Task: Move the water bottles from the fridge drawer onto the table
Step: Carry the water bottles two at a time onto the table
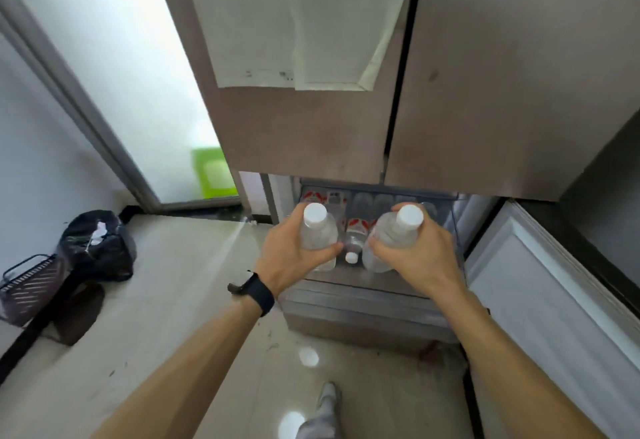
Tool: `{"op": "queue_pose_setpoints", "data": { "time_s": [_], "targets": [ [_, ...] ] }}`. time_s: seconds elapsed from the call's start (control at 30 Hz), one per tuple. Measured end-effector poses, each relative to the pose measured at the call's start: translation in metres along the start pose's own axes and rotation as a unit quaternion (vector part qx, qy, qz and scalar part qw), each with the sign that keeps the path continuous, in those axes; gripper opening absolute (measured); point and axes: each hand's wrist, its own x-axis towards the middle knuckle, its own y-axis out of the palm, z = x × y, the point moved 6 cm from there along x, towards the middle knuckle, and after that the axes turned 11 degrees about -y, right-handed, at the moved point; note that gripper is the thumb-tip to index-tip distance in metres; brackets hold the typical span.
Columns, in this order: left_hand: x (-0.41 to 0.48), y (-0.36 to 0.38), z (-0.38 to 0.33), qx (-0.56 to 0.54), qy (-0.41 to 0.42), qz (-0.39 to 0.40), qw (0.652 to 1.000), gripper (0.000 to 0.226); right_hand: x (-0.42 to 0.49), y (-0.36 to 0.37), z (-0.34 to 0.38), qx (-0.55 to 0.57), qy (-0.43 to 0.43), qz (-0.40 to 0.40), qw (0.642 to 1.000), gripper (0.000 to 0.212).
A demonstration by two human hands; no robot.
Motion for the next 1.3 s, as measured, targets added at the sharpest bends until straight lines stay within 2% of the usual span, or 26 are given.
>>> {"op": "queue_pose_setpoints", "data": {
  "time_s": [0.1, 0.27, 0.37, 0.53, 0.67, 0.77, 0.87, 1.03, 1.3],
  "targets": [
    [-0.055, -0.053, 0.003, 0.007, -0.029, -0.069, 0.997, 0.065, -0.017, 0.015, 0.050, 0.026, -0.054, 0.037, 0.998, 0.055],
    [-0.165, -0.135, 0.036, 0.034, -0.132, -0.153, 0.979, 0.062, -0.071, 0.078, 0.143, 0.062, -0.141, 0.153, 0.976, 0.049],
    [-0.242, -0.182, 0.071, 0.046, -0.199, -0.211, 0.956, 0.079, -0.117, 0.130, 0.199, 0.080, -0.189, 0.229, 0.952, 0.050],
    [-0.390, -0.250, 0.119, 0.046, -0.310, -0.307, 0.899, 0.064, -0.211, 0.210, 0.290, 0.095, -0.282, 0.341, 0.891, 0.050],
    [-0.542, -0.303, 0.154, 0.052, -0.402, -0.370, 0.836, 0.061, -0.323, 0.268, 0.376, 0.111, -0.349, 0.430, 0.825, 0.050],
    [-0.659, -0.334, 0.169, 0.056, -0.452, -0.417, 0.786, 0.043, -0.415, 0.301, 0.435, 0.125, -0.384, 0.479, 0.780, 0.047],
    [-0.768, -0.362, 0.175, 0.039, -0.483, -0.452, 0.749, 0.041, -0.507, 0.326, 0.487, 0.145, -0.399, 0.513, 0.747, 0.046],
    [-0.908, -0.408, 0.176, 0.050, -0.512, -0.484, 0.708, 0.045, -0.639, 0.345, 0.567, 0.155, -0.421, 0.547, 0.707, 0.043],
    [-1.062, -0.467, 0.211, 0.045, -0.532, -0.530, 0.659, 0.065, -0.767, 0.380, 0.660, 0.150, -0.467, 0.562, 0.666, 0.045]
  ]
}}
